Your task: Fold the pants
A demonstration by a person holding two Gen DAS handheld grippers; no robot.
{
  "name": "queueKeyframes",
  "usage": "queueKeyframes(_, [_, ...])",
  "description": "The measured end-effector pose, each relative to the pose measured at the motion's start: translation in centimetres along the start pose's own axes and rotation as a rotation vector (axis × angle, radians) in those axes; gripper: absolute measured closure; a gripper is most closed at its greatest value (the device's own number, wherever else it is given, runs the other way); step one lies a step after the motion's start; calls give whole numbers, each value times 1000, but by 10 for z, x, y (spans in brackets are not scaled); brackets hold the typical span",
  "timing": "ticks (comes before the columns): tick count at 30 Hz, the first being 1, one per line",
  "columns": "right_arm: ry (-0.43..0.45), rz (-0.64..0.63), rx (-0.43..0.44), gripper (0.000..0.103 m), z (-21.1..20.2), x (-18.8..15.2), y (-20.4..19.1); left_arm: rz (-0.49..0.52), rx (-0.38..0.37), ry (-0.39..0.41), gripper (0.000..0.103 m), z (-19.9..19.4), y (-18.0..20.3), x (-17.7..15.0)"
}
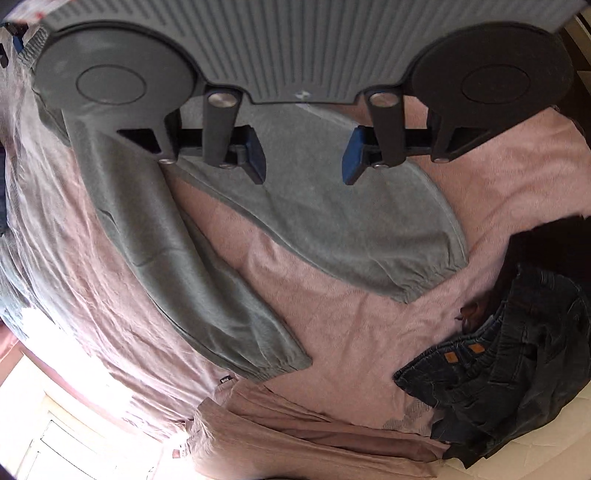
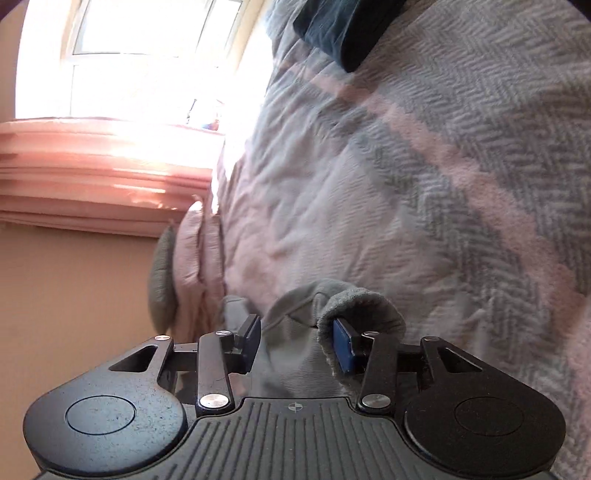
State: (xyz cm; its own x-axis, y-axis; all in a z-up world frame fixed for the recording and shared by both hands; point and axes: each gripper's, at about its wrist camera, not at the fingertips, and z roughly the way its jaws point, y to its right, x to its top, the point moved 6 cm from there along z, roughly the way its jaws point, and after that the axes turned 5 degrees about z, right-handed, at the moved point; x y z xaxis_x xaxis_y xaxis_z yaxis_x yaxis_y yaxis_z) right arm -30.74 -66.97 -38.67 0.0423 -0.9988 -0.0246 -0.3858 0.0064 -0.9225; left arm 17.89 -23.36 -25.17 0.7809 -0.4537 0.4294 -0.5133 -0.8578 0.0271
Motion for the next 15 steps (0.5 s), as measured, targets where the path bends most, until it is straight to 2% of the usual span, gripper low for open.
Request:
queueKeyframes(2, [-30,-15,-29,63,12,5,5,-1,-8,-1,63,-6,15,-12])
queueKeyframes(4, [-22,-19,-132,66,26,12,16,-10,-12,-7,63,-8,28,-22])
queueKeyframes(5, [-12,-4,-166,96,32,15,21,-13,-15,-12,63,-8,34,-26])
queueKeyframes(6, [-7,-1,-179,99,36,17,20,-14,-12,-19,63,-9,38,-29])
queueKeyframes(7, [4,-40,-184,100,37,18,12,-10,-12,-22,63,-11,45,-33])
queueKeyframes(8, [16,-99,-149,100,33,16,-5,-4,-13,-16,63,-13,50,-34])
queueKeyframes(9, [34,-140,-67,100,23,13,-26,3,-8,-10,63,-16,54,-35])
queueKeyframes(11, [125,-166,122,101,-15,14,-60,23,-6,5,63,-22,62,-33])
queueKeyframes(12, [207,-121,194,101,-36,22,-62,29,-5,11,63,-24,66,-33])
queueKeyframes(13, [333,-37,218,101,-56,34,-50,31,-8,16,63,-25,69,-32])
queueKeyframes(14, [449,55,182,100,-68,47,-29,32,-16,21,63,-26,73,-32])
queueKeyframes(15, [521,141,83,100,-71,58,-4,35,-23,19,63,-25,78,-32])
